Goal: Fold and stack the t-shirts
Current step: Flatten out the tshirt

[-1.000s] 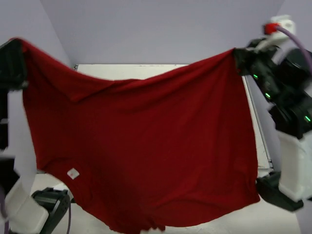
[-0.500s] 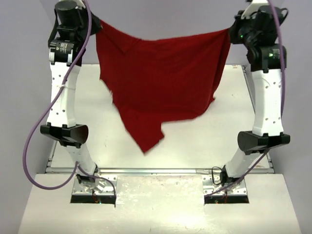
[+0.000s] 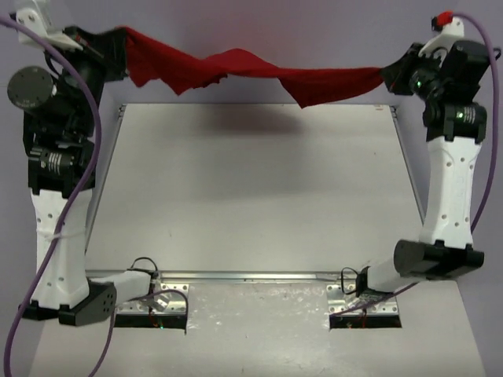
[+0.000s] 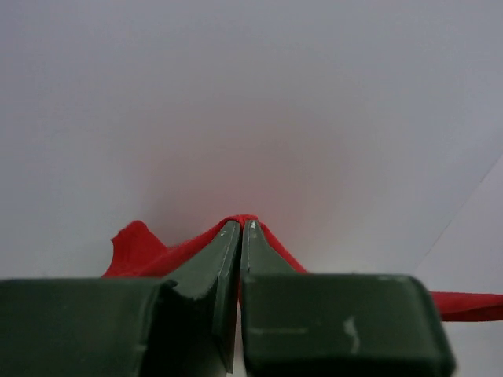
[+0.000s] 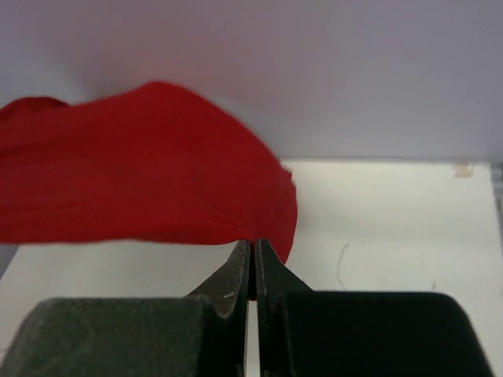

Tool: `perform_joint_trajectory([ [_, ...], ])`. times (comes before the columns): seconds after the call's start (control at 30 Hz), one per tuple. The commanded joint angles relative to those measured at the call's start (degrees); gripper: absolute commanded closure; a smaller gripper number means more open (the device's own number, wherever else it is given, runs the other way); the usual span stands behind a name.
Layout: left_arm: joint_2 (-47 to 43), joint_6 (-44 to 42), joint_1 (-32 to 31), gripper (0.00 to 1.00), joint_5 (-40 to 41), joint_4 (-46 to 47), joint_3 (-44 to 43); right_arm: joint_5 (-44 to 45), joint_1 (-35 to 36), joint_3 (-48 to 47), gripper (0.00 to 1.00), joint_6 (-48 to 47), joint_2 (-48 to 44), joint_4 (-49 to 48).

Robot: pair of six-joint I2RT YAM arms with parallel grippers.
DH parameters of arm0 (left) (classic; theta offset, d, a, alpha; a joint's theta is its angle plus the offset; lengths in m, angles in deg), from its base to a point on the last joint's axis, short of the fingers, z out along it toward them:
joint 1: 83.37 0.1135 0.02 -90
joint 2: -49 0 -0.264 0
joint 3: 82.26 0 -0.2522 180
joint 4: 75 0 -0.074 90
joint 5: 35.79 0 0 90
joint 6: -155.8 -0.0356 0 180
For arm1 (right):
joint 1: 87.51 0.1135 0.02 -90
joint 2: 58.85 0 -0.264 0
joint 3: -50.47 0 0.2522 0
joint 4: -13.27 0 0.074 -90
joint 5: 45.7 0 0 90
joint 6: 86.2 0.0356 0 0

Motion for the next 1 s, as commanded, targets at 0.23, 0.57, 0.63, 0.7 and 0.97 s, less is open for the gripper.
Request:
perform_joint_trajectory([
  [0.23,-31.5,14.1,0.3,0.99,4.5,-7.3,56.1,-7.4,-0.3,64.3,0.99,8.4,-39.3,-11.4],
  [0.57,-47.9,25.1,0.3,0.99,-5.5,-22.8,74.3,-3.7,-0.3,95.2,0.99,16.5,-54.7,-6.5],
  [0.63,-49.8,26.9,0.3,1.00,-5.7,-25.9,75.7,-3.0,-0.3,95.3,0.99,18.2,-57.2,-4.6],
  [0.7,-52.6,28.2,0.3,0.99,-4.4,-27.4,77.3,-0.4,-0.3,96.0,0.99,20.4,-59.2,-2.6],
  [0.97,-60.5,32.6,0.5,1.00,-3.2,-34.4,77.9,-1.3,-0.3,95.2,0.99,22.9,-68.4,4.7],
])
